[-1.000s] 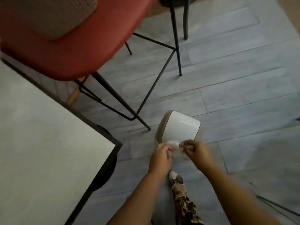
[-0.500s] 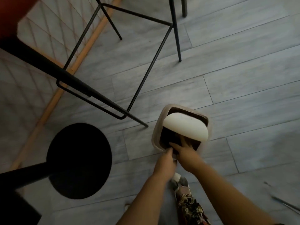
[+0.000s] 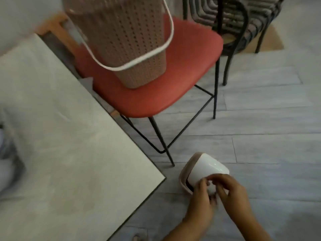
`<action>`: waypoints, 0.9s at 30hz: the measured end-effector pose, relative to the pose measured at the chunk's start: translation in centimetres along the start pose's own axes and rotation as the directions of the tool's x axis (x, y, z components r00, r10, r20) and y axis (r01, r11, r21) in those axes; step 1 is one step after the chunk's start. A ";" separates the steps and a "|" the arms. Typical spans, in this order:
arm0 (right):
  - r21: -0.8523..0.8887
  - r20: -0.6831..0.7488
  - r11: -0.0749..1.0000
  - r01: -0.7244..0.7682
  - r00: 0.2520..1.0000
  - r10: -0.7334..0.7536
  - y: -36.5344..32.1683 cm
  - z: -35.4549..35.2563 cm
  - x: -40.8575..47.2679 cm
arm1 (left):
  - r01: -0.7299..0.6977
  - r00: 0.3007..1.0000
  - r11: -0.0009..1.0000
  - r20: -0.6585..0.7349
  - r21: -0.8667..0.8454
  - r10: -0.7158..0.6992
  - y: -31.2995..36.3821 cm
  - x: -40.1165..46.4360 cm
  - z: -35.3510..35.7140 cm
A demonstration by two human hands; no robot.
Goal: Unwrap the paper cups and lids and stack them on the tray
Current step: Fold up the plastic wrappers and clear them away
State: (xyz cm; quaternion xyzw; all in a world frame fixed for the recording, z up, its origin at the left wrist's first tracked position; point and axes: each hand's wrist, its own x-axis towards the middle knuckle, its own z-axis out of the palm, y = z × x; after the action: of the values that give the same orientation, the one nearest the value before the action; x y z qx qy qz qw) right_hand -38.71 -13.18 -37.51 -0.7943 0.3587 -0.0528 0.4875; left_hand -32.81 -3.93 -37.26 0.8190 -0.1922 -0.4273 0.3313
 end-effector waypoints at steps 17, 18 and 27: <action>0.094 0.024 0.780 0.618 0.782 -0.622 -29.3 5.0 -0.4 | -0.241 0.542 0.958 -0.797 0.157 0.267 4.8 -14.8 -26.6; 0.089 0.040 0.776 0.625 0.776 -0.630 -30.4 6.2 -0.1 | -0.202 0.474 0.964 -0.845 0.170 0.249 3.8 -14.8 -28.4; -0.312 0.270 0.841 0.442 0.890 -0.367 -35.6 15.5 3.4 | 0.295 0.681 0.934 -0.730 0.203 -0.057 -3.5 -13.6 -34.1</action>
State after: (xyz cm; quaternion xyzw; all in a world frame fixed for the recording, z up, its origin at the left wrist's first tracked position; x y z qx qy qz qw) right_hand -11.05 5.67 -17.49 -0.9297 0.1350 -0.0077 0.3426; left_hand -12.11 19.62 -17.75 0.9754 -0.0313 -0.0721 0.2062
